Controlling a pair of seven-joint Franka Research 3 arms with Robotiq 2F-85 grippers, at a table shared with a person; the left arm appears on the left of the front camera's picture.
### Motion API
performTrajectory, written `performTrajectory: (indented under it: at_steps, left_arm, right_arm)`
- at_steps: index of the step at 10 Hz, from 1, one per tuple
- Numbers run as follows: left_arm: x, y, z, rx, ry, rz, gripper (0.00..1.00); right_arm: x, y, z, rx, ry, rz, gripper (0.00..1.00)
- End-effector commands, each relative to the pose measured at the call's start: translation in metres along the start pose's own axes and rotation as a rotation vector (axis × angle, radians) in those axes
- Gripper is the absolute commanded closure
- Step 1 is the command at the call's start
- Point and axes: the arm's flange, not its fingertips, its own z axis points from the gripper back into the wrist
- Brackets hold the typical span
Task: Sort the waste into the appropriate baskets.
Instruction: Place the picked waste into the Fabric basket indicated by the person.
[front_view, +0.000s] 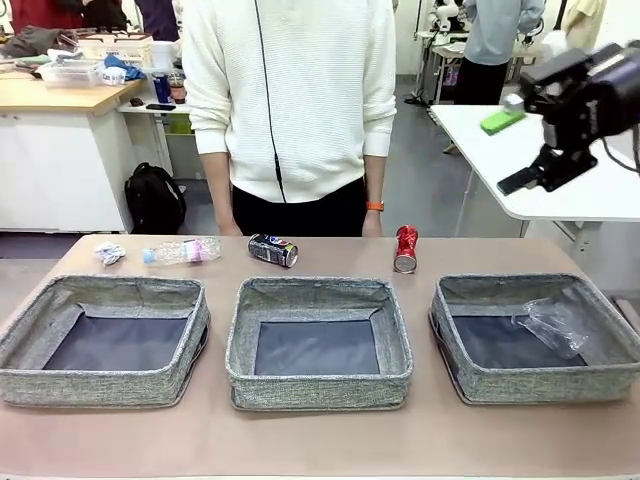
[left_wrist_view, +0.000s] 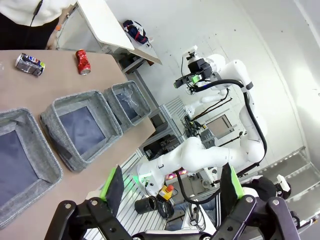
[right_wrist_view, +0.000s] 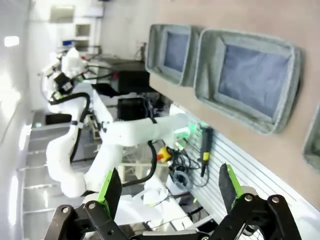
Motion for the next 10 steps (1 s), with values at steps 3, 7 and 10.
performTrajectory:
  at_steps: [3, 7, 10]
  left_arm:
    - [0.0018, -0.0019, -0.0010, -0.018, -0.006, -0.026, 0.00]
    - [0.0018, -0.0019, -0.0010, -0.018, -0.006, -0.026, 0.00]
    - [0.0018, -0.0019, -0.0010, -0.018, -0.006, -0.026, 0.00]
  right_arm:
    - [0.0000, 0.0000, 0.0000, 0.000, 0.000, 0.000, 0.00]
    - [0.0000, 0.0000, 0.0000, 0.000, 0.000, 0.000, 0.00]
    - [0.0000, 0.0000, 0.0000, 0.000, 0.000, 0.000, 0.00]
